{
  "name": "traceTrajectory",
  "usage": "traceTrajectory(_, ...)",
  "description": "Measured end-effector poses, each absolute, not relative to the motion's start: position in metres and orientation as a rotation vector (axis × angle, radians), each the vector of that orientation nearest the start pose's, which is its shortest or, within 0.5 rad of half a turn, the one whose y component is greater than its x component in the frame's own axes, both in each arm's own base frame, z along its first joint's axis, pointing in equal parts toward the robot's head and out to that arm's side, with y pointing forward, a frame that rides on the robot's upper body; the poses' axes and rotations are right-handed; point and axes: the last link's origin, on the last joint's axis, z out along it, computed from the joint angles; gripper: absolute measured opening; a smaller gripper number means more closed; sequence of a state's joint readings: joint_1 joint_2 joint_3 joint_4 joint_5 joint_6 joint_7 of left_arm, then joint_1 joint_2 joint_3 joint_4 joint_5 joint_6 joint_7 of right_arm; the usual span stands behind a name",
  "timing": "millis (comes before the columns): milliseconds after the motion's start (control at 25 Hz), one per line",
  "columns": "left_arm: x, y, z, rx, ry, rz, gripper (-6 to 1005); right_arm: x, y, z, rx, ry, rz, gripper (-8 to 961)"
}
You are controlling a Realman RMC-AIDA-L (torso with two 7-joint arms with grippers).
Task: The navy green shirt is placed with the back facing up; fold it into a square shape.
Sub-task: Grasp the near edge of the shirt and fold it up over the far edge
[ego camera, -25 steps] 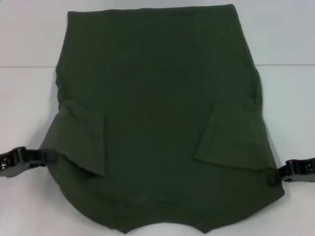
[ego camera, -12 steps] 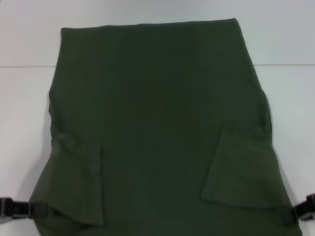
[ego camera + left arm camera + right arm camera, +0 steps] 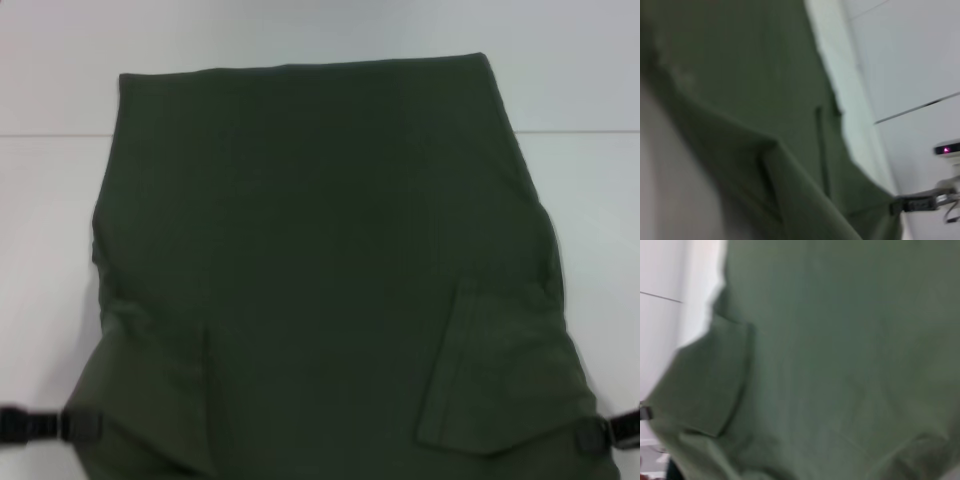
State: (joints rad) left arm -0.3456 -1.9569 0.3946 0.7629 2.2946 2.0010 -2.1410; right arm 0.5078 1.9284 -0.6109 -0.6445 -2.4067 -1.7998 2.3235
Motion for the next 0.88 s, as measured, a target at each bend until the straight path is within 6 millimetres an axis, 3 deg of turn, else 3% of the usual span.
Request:
traceTrajectory(160, -0.315, 0.264, 0.085, -2.407, -1.866, -0.812, 26, 0.303, 0.3, 0.053, -2.463, 1.981, 0.458, 43)
traceTrajectory(480, -0.286, 0.35, 0.072, -2.213, -1.861, -0.856, 27, 0.277, 0.364, 0.063, -2.29, 1.775, 0.729, 44)
traceTrajectory(680, -0.275, 0.393, 0.069, -2.094, -1.796, -0.789, 27, 0.271, 0.404, 0.064, -2.116, 1.647, 0.78, 45)
traceTrajectory(880, -0.288, 0.415, 0.05, -1.933, -1.747, -0.603, 26, 0.284, 0.428, 0.039, -1.962, 1.566, 0.653, 45)
